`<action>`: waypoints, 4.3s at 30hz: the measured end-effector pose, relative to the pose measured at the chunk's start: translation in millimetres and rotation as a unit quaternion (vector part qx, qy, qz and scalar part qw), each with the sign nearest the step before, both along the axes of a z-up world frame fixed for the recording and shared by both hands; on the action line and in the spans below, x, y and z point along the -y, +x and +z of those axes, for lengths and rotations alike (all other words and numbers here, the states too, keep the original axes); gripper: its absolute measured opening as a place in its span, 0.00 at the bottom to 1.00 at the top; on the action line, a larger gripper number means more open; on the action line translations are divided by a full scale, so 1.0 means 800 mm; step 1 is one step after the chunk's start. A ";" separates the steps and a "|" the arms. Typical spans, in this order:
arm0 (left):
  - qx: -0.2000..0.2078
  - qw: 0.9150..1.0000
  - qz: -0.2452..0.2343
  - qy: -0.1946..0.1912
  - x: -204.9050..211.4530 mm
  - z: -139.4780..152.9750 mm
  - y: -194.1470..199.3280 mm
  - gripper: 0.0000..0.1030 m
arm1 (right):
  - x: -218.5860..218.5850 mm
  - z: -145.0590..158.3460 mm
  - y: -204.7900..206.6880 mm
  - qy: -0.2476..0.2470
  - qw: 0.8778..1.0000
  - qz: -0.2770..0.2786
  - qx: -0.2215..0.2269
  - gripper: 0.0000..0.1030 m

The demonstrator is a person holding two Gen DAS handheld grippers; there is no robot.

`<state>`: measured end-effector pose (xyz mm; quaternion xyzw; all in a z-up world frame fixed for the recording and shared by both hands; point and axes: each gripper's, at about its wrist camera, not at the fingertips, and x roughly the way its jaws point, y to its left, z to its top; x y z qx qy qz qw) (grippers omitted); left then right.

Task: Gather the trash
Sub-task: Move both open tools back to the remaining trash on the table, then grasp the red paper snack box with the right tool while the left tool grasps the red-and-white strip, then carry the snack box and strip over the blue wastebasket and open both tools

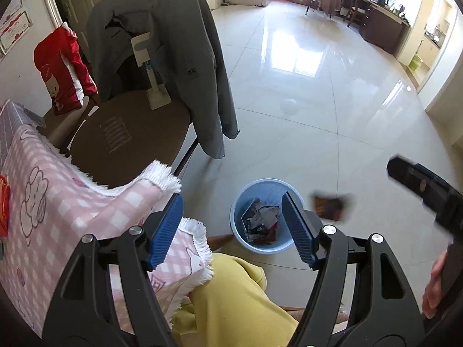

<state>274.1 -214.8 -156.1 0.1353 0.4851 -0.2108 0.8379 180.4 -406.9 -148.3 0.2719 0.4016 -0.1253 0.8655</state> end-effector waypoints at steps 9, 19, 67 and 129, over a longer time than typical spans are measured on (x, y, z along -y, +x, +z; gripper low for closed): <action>0.005 1.000 0.004 -0.012 -0.014 0.010 -0.002 0.68 | -0.018 0.007 0.006 -0.031 0.999 0.030 -0.014 0.85; 0.017 0.999 0.019 -0.036 -0.042 0.034 -0.006 0.68 | -0.025 0.025 0.004 -0.052 0.998 0.029 -0.014 0.85; 0.028 0.927 0.369 -0.055 -0.528 0.095 -0.038 0.77 | -0.514 0.080 0.177 -0.155 0.879 0.451 0.016 0.86; 0.102 0.962 0.249 -0.051 -0.372 0.112 -0.001 0.14 | -0.274 0.118 0.100 -0.106 0.930 0.318 0.149 0.74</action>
